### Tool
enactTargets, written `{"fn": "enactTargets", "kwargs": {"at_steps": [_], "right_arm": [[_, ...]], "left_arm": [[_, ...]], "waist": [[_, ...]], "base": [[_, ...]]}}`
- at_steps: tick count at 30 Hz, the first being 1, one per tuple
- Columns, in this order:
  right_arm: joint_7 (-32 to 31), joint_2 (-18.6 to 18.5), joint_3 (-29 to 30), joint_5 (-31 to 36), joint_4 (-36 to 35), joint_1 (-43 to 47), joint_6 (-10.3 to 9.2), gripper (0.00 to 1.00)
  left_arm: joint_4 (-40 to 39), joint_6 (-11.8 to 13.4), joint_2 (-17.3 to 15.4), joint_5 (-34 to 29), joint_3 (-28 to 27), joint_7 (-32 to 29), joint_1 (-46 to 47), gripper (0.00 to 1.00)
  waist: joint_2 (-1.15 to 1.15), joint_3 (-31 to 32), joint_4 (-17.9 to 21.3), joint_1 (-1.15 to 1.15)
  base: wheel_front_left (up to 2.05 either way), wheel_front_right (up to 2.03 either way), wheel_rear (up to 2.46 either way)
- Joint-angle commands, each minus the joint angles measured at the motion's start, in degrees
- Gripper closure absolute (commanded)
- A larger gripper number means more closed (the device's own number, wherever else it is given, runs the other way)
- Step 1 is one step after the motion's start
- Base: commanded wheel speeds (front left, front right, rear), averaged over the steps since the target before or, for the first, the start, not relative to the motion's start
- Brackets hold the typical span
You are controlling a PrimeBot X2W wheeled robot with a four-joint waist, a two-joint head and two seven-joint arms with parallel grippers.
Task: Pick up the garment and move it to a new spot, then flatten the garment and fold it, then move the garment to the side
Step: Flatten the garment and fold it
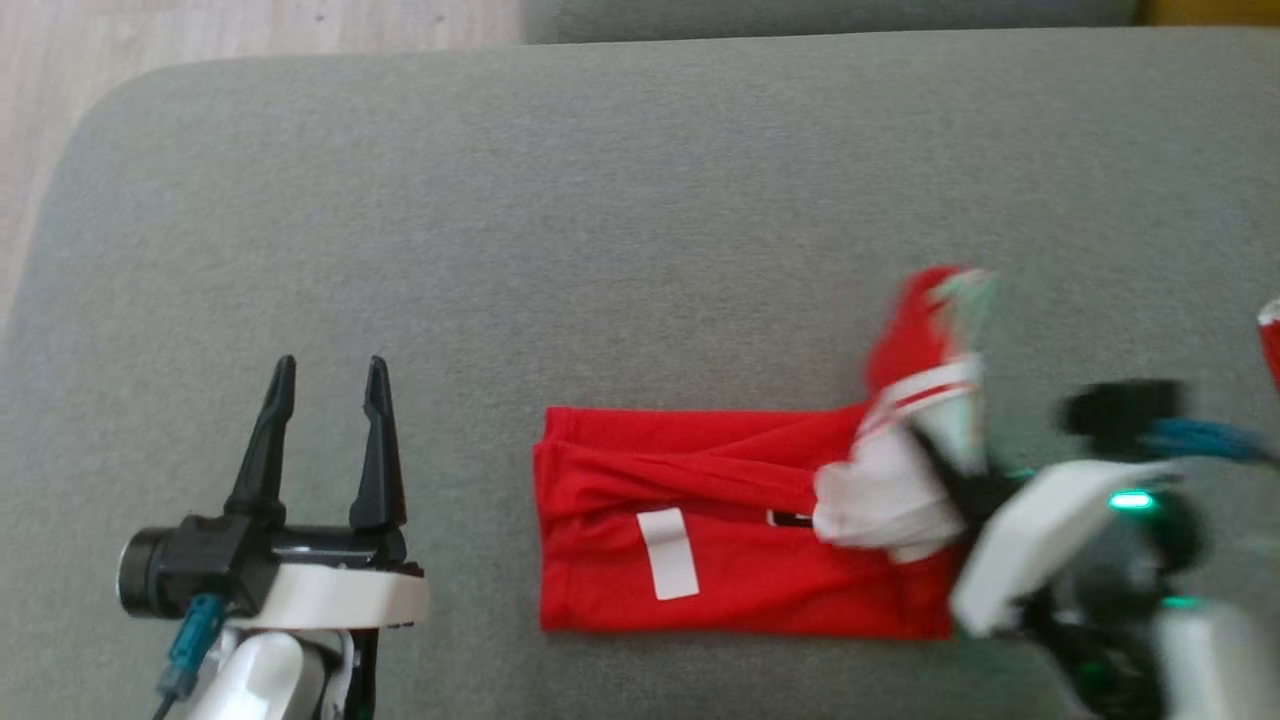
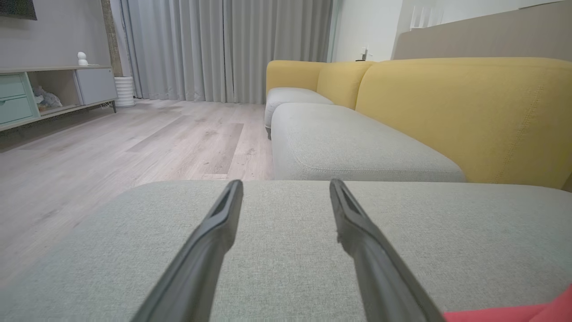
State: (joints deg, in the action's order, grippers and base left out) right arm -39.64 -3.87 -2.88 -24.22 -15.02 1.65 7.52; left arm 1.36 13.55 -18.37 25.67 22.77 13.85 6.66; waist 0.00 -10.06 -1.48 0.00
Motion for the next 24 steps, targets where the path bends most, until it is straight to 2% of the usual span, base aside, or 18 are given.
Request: {"fn": "enactTargets", "kwargs": {"at_steps": [1,5,9,14,15,16,17,20,24], "right_arm": [[-1.10,0.36,-3.89,-2.14,-0.41,-2.68,-0.03,1.00],[-0.66,0.93,-11.38,-8.45,6.37,-4.77,-0.03,1.00],[6.07,0.97,-16.69,-15.31,13.55,-7.93,-0.03,1.00],[12.86,0.98,-22.63,-20.48,20.05,-11.97,-0.03,1.00],[13.68,0.98,-23.85,-21.59,21.03,-12.58,-0.03,0.95],[14.66,0.98,-24.93,-22.33,21.81,-13.24,-0.03,0.53],[15.55,0.98,-25.93,-23.00,22.55,-13.81,-0.03,0.00],[18.42,0.99,-28.85,-24.48,23.34,-15.59,-0.03,0.00],[23.55,0.99,-32.38,-25.06,20.49,-17.74,-0.03,0.00]], "left_arm": [[-1.55,-0.11,-0.83,0.20,-1.55,0.11,2.38,0.00],[-0.94,-0.44,-0.20,0.37,-1.00,0.17,3.00,0.00],[-0.01,-1.11,0.43,0.53,-0.38,0.30,3.79,0.00],[1.15,-1.68,1.20,0.64,-0.01,0.53,4.52,0.00],[1.36,-1.74,1.31,0.66,0.00,0.57,4.57,0.00],[1.54,-1.81,1.39,0.67,-0.02,0.62,4.60,0.00],[1.73,-1.87,1.46,0.69,-0.05,0.66,4.61,0.00],[2.21,-2.02,1.59,0.78,-0.22,0.77,4.62,0.00],[2.51,-2.05,1.66,0.80,-0.54,0.87,4.52,0.00]], "waist": [[0.00,-0.17,-1.20,0.00],[0.00,-0.78,-3.66,0.00],[0.00,-1.57,-6.09,0.00],[0.00,-2.29,-7.65,0.00],[0.00,-2.35,-7.76,0.00],[0.00,-2.38,-7.81,0.00],[0.00,-2.38,-7.82,0.00],[0.00,-2.39,-7.67,0.00],[0.00,-2.30,-7.06,0.00]], "base": [[0.00,0.00,0.00],[0.00,0.00,0.00],[0.00,0.00,0.00],[0.00,0.00,0.00],[0.00,0.00,0.00],[0.00,0.00,0.00],[0.00,0.00,0.00],[0.00,0.00,0.00],[0.00,0.00,0.00]]}}
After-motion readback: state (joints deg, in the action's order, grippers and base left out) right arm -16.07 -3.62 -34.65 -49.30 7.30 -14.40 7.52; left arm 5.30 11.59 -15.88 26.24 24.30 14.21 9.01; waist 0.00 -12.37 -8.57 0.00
